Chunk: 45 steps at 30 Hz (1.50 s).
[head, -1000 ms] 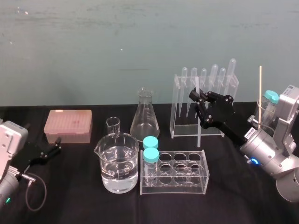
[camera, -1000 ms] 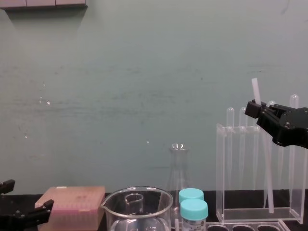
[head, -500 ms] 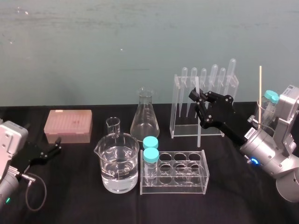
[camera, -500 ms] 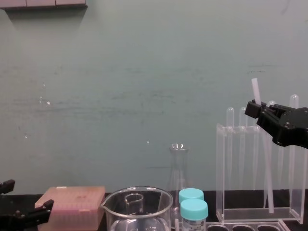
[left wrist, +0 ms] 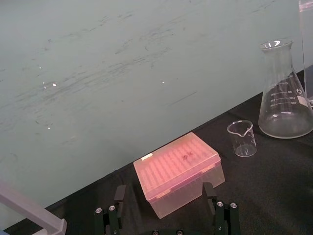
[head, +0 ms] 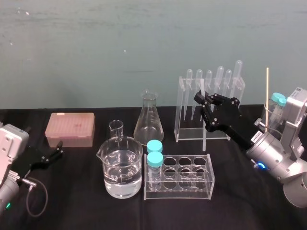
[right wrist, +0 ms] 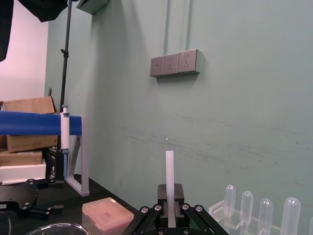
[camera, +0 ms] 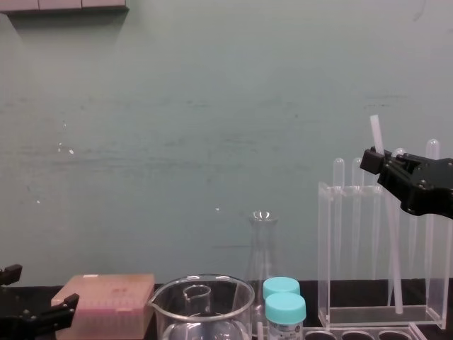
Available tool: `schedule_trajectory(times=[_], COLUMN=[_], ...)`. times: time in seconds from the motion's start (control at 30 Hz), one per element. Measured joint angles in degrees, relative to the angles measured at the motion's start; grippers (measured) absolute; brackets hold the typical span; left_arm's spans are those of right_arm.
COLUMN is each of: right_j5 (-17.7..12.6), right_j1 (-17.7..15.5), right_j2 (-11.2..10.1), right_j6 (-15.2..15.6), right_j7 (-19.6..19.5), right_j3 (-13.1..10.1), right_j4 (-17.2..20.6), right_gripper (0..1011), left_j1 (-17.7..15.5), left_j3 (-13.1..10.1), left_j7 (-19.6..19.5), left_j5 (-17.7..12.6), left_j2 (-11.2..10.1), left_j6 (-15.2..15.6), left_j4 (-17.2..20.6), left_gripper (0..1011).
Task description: Pick up the stirring rod with one hand, then place it down.
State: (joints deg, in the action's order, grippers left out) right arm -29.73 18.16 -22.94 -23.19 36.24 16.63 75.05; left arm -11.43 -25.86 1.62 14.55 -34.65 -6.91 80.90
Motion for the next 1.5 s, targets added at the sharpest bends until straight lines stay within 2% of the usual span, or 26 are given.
schedule_trajectory(times=[1.5], right_j5=[0.0], right_j1=[0.0], right_j2=[0.0], right_j6=[0.0], right_j7=[0.0], right_j3=[0.0], right_j4=[0.0], right_gripper=[70], left_j1=[0.0], left_j3=[0.0], left_j7=[0.0], left_j5=[0.0], left_j2=[0.0], left_j6=[0.0], left_j4=[0.0], left_gripper=[1000])
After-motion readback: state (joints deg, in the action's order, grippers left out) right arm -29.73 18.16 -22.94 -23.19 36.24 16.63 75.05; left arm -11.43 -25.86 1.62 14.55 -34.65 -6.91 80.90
